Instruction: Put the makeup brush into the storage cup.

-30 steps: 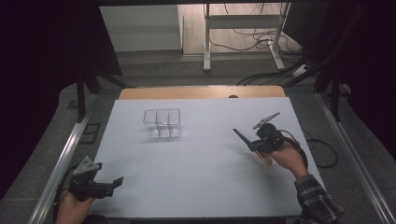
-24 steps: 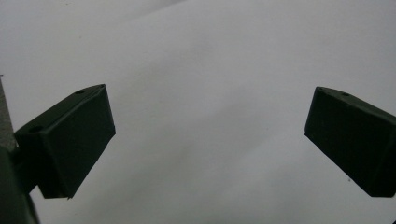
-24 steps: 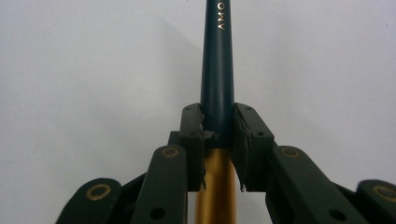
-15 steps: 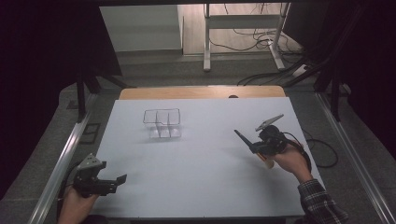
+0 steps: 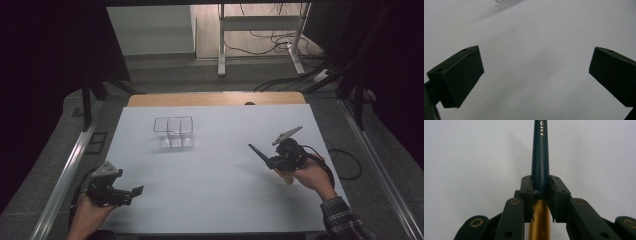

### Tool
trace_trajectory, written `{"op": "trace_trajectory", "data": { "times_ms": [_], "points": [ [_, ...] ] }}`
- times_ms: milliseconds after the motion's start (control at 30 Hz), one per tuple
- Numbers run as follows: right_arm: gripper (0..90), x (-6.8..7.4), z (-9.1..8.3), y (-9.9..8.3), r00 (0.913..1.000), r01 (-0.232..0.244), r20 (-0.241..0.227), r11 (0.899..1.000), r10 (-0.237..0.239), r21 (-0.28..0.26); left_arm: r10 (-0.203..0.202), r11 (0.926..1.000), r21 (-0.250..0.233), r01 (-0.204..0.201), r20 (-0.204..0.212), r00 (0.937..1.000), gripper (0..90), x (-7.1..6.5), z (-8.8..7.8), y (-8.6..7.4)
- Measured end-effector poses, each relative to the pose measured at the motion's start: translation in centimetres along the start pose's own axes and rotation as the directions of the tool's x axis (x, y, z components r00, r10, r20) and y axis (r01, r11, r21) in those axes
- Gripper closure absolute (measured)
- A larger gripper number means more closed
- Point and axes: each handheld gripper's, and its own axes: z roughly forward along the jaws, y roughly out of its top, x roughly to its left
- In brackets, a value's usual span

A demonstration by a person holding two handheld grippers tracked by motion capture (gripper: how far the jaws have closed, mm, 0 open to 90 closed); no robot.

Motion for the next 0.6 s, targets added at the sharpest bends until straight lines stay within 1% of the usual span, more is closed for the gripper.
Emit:
{"op": "trace_trajectory", "data": {
  "times_ms": [100, 133, 200, 233, 267, 400, 467, 500, 600],
  "points": [
    [74.0, 0.3, -0.1, -0.1, 0.9999, 0.010, -0.004, 1.000, -0.010, 0.003, 0.012, 0.9999, 0.011, -0.013, 0.032, 0.9994, 0.3, -0.3, 0.4, 0.6],
    [74.0, 0.3, -0.1, -0.1, 0.9999, 0.010, -0.004, 1.000, -0.010, 0.003, 0.012, 0.9999, 0.011, -0.013, 0.032, 0.9994, 0.4, -0.3, 0.4, 0.6],
    [74.0, 0.4, -0.1, -0.1, 0.9999, 0.014, -0.005, 1.000, -0.014, 0.003, 0.023, 0.9996, 0.018, -0.024, 0.045, 0.9987, 0.4, -0.4, 0.6, 1.0],
    [74.0, 0.6, -0.1, -0.1, 0.9999, 0.013, -0.007, 1.000, -0.013, 0.005, 0.037, 0.9990, 0.022, -0.038, 0.053, 0.9979, 0.4, -0.6, 0.8, 1.3],
    [74.0, 0.6, -0.1, -0.1, 0.9999, 0.013, -0.007, 1.000, -0.013, 0.005, 0.037, 0.9990, 0.022, -0.038, 0.053, 0.9979, 0.3, -0.6, 0.8, 1.3],
    [73.9, 0.9, -0.1, -0.2, 0.9997, 0.020, -0.015, 1.000, -0.020, 0.012, 0.070, 0.9970, 0.030, -0.071, 0.059, 0.9958, 0.0, -1.1, 1.4, 1.9],
    [73.9, 1.0, -0.1, -0.2, 0.9996, 0.023, -0.016, 1.000, -0.023, 0.016, 0.085, 0.9959, 0.027, -0.087, 0.065, 0.9943, 0.0, -1.3, 1.7, 2.2],
    [73.9, 1.2, 0.0, -0.2, 0.9995, 0.025, -0.020, 0.999, -0.025, 0.022, 0.089, 0.9956, 0.021, -0.091, 0.073, 0.9933, 0.0, -1.5, 2.0, 2.3],
    [73.9, 1.3, 0.0, -0.2, 0.9993, 0.030, -0.025, 0.999, -0.029, 0.025, 0.094, 0.9953, 0.016, -0.096, 0.082, 0.9922, 0.0, -1.6, 2.2, 2.6]
  ]
}}
